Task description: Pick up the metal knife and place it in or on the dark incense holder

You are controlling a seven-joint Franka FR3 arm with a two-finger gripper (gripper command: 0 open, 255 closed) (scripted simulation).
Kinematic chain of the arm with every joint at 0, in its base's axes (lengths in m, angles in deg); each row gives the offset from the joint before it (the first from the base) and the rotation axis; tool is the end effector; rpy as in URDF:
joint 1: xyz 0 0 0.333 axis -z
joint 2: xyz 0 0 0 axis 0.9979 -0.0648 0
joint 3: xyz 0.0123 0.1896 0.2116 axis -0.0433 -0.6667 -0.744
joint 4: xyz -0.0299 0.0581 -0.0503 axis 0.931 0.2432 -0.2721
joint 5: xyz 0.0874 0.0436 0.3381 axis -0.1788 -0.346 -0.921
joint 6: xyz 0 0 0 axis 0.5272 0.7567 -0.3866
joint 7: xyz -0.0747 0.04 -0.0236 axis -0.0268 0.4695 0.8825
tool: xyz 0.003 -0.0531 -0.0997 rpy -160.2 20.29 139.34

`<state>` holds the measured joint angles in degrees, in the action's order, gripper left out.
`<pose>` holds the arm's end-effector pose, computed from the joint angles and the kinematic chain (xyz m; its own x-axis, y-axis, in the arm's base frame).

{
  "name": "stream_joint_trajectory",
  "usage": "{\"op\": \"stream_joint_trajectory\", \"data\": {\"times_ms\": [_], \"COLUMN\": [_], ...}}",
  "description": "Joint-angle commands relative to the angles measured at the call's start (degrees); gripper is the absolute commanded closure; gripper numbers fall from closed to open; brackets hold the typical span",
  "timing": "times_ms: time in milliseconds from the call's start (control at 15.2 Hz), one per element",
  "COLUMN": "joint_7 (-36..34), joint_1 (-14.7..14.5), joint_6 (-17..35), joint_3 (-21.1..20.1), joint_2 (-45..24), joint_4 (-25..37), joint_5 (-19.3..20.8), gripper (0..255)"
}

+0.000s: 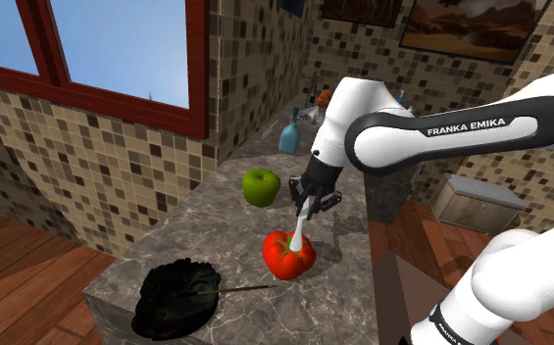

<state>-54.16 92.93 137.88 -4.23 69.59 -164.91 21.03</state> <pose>0.3648 0.1632 0.4340 0.5530 -0.8332 -0.0014 -0.8259 -0.5479 -0.1332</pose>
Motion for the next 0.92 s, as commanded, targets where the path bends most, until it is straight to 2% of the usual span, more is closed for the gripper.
{"op": "stream_joint_trajectory", "data": {"times_ms": [0,264,462,660,858], "joint_7": [-3.6,-10.6,-16.5,-23.2,-30.9], "joint_1": [-0.1,0.3,0.9,1.4,1.1], "joint_6": [0.8,1.5,1.8,1.7,1.0], "joint_3": [-3.0,-8.5,-12.8,-17.1,-20.7], "joint_2": [-2.8,-8.4,-13.3,-19.2,-26.4], "joint_4": [2.5,8.2,13.0,18.3,24.3], "joint_5": [0.4,2.7,5.9,10.8,17.6], "gripper": [255,255,255,255,255]}}
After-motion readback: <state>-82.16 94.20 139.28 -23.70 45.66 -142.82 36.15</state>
